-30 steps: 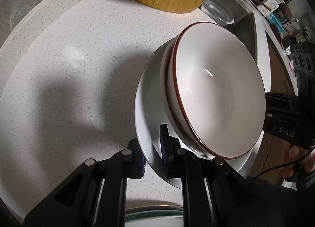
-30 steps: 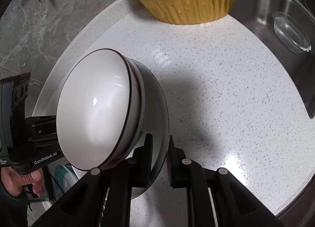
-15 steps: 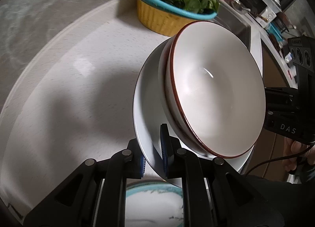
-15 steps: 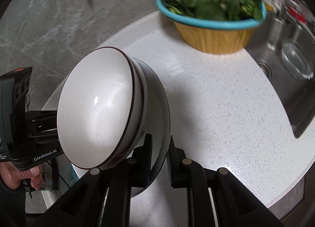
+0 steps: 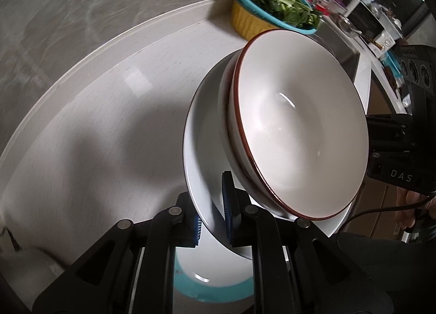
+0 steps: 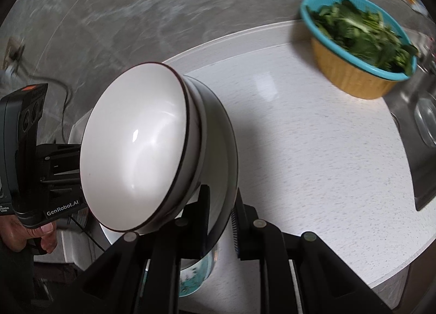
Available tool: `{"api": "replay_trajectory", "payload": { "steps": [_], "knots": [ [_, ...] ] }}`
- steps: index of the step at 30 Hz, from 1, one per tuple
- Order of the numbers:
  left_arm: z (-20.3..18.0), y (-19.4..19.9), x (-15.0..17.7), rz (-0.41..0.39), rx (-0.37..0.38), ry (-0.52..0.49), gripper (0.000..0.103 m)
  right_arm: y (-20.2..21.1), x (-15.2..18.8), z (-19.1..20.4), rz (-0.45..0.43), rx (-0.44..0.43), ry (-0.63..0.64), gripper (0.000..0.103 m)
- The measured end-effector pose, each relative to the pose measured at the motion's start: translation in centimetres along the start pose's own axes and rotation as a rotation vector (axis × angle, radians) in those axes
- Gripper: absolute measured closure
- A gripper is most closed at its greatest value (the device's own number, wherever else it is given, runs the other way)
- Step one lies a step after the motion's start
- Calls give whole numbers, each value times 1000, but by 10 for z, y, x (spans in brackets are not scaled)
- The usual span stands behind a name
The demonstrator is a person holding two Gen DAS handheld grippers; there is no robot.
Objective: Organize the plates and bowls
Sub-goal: 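Lift and carry the bowl stack with both grippers over the teal plates, then lower the bowl stack onto the teal plates and open both grippers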
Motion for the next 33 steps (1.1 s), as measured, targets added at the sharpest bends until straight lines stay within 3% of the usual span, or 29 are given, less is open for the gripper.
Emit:
{"api": "replay_trajectory", "payload": {
  "steps": [15, 25, 33],
  "knots": [
    [51, 9, 104, 8, 3, 134, 92, -35, 36, 63, 89, -35, 83, 86],
    [64, -24, 157, 39, 41, 197, 92, -65, 72, 67, 148, -44, 77, 86],
    [66, -53, 188, 53, 29, 219, 92, -91, 94, 64, 193, -38, 65, 86]
  ]
}}
Point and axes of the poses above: each gripper's, at about its wrist camera, not at the fingertips, and y roughly against the way its jaws point, z to its left, x to its underside, the point moved 6 cm from there along -y, roughly the way its jaws point, and after that the axes turned 5 degrees about y, right-handed, at the moved point
